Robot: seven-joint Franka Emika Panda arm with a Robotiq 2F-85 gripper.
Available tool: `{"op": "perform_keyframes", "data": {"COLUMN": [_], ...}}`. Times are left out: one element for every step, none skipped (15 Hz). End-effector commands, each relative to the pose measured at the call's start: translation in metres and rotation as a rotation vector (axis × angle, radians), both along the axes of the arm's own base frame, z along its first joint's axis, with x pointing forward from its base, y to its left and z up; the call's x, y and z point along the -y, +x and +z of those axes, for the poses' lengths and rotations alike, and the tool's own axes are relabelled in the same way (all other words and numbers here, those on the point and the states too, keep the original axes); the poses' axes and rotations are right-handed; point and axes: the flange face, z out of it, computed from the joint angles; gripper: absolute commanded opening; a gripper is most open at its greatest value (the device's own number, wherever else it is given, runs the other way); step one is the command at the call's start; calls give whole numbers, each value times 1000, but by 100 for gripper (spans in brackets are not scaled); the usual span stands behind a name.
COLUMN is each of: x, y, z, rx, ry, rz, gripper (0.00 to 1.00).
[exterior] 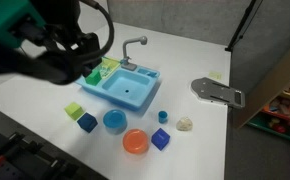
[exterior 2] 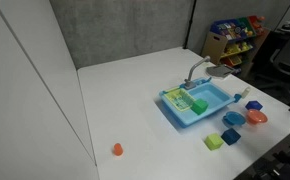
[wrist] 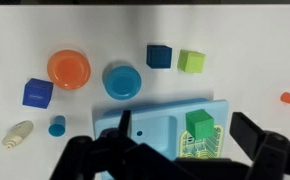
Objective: Put the soap bottle on top of the green block
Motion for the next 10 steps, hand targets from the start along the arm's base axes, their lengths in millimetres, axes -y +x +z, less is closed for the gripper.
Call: {"op": "perform_keyframes", "data": {"x": [0, 0, 0, 0, -1, -2, -4, -8, -10, -13], "y": [0, 0, 0, 0, 4, 8, 13, 19, 25, 32], "z": [0, 0, 0, 0, 1, 1, 1, 1, 0, 0], "rx": [-1, -1, -1, -1, 3, 4, 0, -5, -4, -1], "ry": [0, 0, 0, 0, -10, -16, -21, -29, -43, -56], "rz": [0, 0, 0, 0, 2, 1, 4, 10, 13, 16], "gripper": [100, 100, 100, 100, 100, 100, 100, 100, 100, 100]}}
